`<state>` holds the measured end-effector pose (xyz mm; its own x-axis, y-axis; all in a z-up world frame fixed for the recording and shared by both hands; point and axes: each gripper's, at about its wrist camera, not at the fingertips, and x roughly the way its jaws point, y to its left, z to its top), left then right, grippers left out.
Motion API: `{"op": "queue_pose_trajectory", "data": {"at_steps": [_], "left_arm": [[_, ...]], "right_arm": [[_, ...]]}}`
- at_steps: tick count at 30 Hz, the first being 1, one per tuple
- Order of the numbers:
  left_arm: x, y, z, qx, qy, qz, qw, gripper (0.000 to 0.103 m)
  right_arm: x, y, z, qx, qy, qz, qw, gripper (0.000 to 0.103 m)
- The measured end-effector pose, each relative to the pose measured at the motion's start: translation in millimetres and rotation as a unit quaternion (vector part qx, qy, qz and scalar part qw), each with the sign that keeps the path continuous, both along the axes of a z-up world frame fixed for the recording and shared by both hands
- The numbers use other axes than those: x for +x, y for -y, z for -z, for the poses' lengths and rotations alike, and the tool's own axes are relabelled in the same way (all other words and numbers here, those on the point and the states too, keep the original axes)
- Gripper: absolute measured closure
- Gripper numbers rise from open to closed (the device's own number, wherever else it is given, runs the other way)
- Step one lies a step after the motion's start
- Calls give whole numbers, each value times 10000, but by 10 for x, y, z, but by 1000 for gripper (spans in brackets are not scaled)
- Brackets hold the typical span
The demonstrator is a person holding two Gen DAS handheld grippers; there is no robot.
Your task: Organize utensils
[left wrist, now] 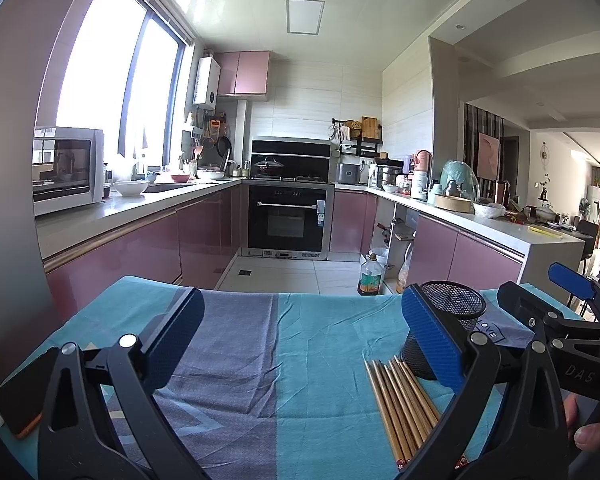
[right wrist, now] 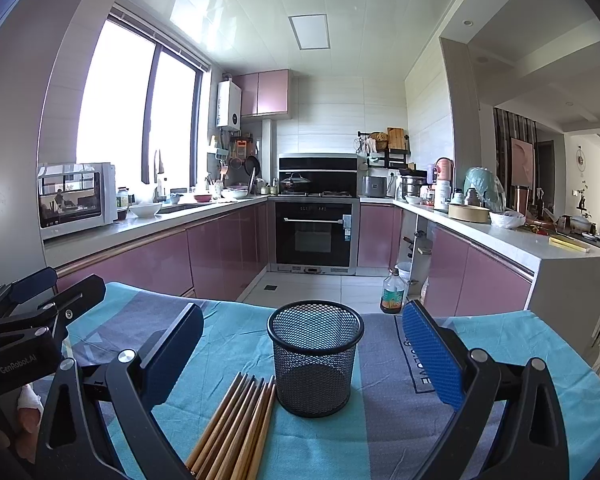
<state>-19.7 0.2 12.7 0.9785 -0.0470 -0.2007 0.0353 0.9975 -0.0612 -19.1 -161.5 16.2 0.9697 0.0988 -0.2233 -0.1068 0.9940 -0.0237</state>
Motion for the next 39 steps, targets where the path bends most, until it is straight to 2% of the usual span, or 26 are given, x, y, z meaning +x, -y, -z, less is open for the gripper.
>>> {"op": "queue_pose_trajectory", "data": {"at_steps": [18,22,26,29,31,34,35,37,39], "left_arm": [[2,-2,-32,30,-24,42,10000,6],[14,-5,-25,54,-111,113,9999,6],[93,-23,15,95,-409,276,9987,6],[184,-30,58,168,-718,420,9964,6],[257,-33,108,173,-947,569,9937,6],[344,14,205,237,-1224,718,9896,6],[373,25,239,294,-1309,756,9881,6],[442,37,317,259,-1530,964,9832,10],[507,95,425,252,-1738,1104,9783,16]], "right_arm": [[24,25,8,19,-64,-34,10000,7],[83,66,26,162,-408,-252,9987,7],[213,126,131,236,-1112,-485,9923,7],[294,117,278,210,-1690,-659,9832,19],[349,92,388,188,-2062,-757,9754,34],[442,58,553,248,-2581,-903,9616,49],[461,39,608,224,-2698,-936,9581,51],[491,-22,696,160,-2887,-993,9521,63],[514,-71,758,144,-3076,-1077,9453,70]]}}
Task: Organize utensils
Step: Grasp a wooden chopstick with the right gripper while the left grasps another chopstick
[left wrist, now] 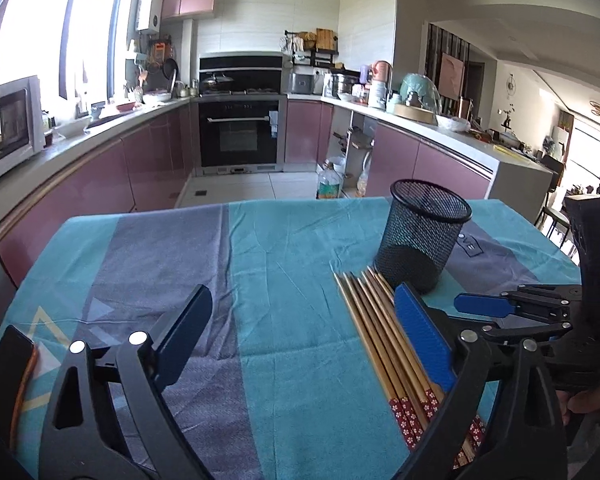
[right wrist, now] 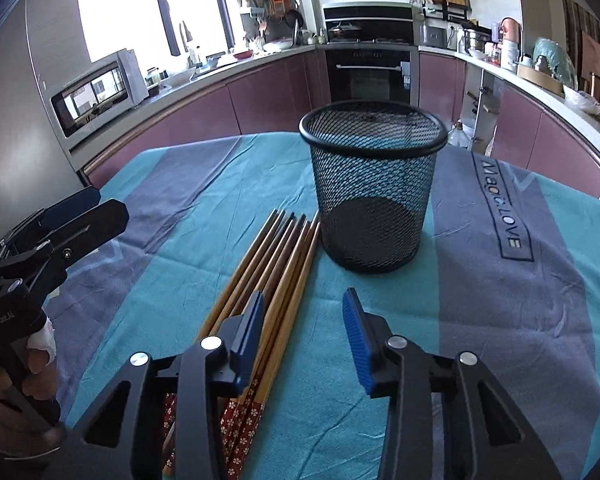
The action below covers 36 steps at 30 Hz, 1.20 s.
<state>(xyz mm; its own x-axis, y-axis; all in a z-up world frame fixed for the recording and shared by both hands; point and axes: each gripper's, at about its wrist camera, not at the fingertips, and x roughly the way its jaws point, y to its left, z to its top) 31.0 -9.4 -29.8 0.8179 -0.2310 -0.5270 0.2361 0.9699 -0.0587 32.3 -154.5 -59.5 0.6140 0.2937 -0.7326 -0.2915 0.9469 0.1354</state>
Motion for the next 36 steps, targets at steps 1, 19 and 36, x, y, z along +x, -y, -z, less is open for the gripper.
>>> {"op": "queue_pose_trajectory", "data": {"at_steps": [1,19,36], "left_arm": [[27,34,49,37,-83,49,9999,18],[386,485,567,366,-1367,933,9855,50],[605,533,631,444,-1758,1291,9749,69]], "right_arm": [[-1,-22,16,6,-65,-40,10000,73],[156,-71,153,-77,-492,-41,9988,84],[252,-72,192,-280,-546,-110,9981,95]]}}
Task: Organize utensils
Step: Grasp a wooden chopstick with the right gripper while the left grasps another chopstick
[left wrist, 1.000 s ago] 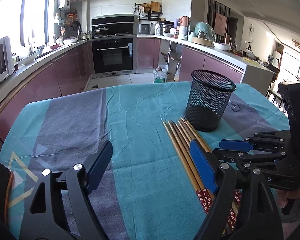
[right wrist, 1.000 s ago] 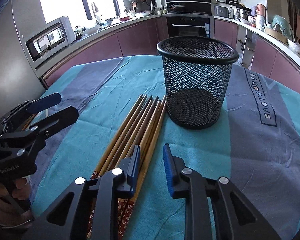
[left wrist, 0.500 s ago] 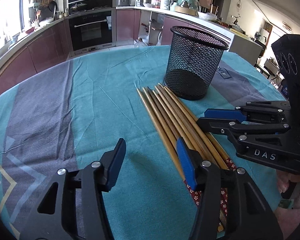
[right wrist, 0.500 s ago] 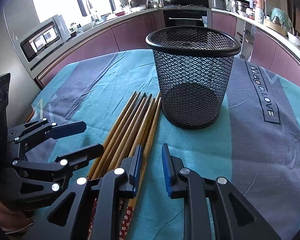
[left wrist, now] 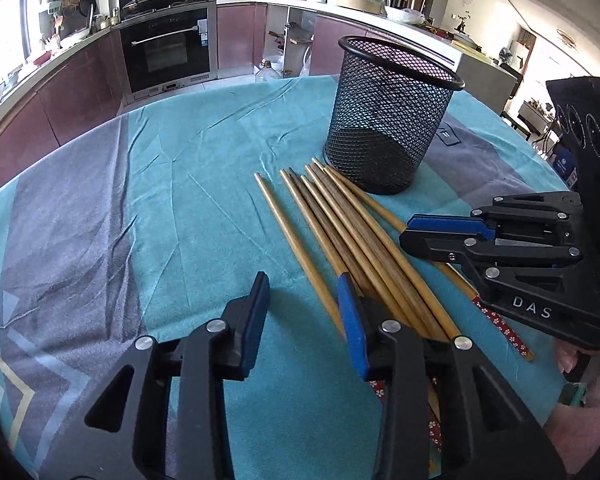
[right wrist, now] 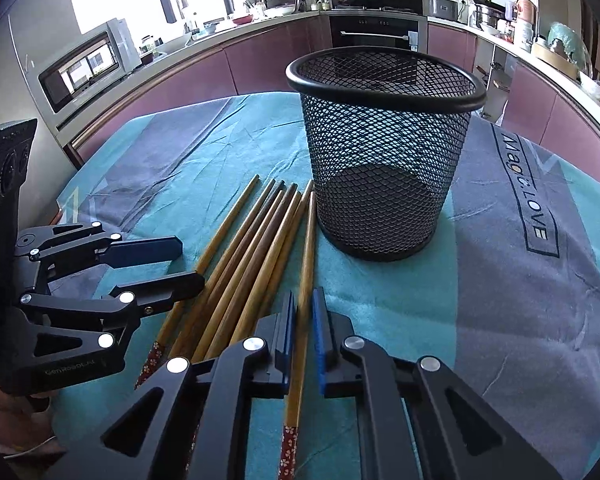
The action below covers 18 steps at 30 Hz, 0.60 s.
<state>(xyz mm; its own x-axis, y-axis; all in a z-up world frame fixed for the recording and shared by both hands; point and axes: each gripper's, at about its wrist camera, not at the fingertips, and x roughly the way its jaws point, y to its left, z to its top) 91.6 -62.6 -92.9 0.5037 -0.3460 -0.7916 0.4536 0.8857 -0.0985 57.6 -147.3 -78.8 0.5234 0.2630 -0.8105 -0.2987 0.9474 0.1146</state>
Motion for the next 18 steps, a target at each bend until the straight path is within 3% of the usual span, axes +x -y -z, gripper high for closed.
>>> {"op": "queue_pose_trajectory", "data": {"at_steps": [18], "left_arm": [[7,-94,-14,-57,-12,-389,9992,95]], "right_arm": [[-52,117,-120,324,148,-29,9994,98]]}}
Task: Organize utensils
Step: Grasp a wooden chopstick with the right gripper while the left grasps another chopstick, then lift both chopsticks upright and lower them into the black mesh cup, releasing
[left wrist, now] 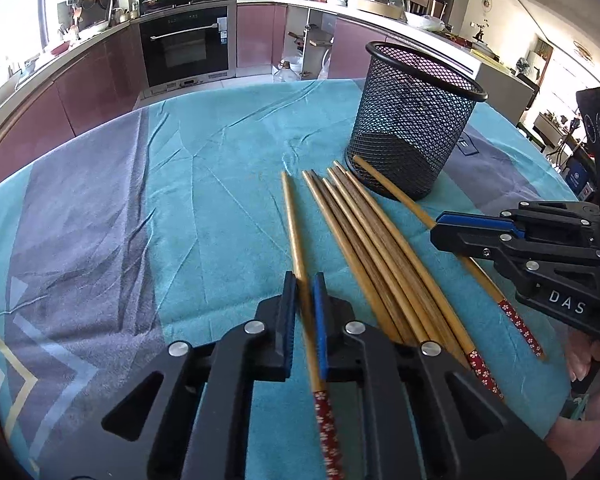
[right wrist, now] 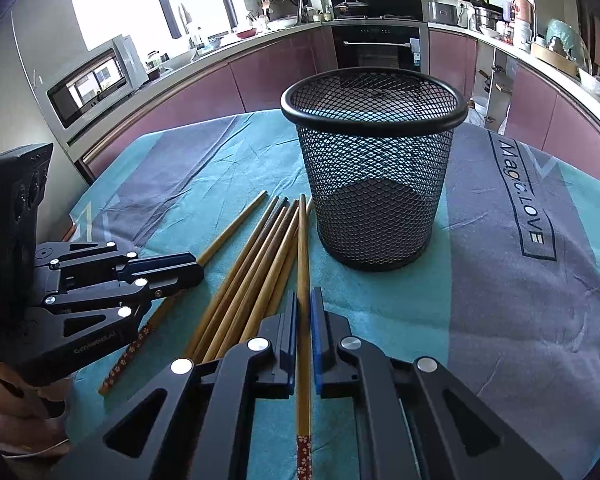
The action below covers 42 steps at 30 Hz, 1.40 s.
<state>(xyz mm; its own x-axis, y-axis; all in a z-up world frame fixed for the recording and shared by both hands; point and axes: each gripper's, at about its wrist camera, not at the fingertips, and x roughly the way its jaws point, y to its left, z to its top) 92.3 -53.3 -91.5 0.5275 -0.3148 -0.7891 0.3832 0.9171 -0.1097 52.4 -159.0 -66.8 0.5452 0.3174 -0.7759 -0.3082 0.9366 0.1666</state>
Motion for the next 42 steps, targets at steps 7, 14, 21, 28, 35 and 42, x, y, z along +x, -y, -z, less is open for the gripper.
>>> {"op": "queue_pose_trajectory", "data": {"at_steps": [7,14,21,28,35,42], "left_arm": [[-53,-45,-28,-91,13,-49,9999,95],[-93,-250,-310,-733,35,80,9973,95],[-172,-339,-779,-1252,384,374,9907,96],[-266,-443,-1238,-1690,837,498,9808,96],[-241,-510,-1675,-2046,1227,495,9699,96],[-121,-322,-2037,-2149,1459,686,9632,96]], "right_arm": [[-101,58,-150,178,159,-141,9996,98],[-215,132,-462,538,527,-315,9967,98],[-217,224,-876,825,1127,-307,9897,98],[-203,315,-1197,941,1615,-350,9818,98],[-108,359,-1460,989,1887,-382,9763,98],[-2,488,-1723,997,2179,-284,9704,98]]}}
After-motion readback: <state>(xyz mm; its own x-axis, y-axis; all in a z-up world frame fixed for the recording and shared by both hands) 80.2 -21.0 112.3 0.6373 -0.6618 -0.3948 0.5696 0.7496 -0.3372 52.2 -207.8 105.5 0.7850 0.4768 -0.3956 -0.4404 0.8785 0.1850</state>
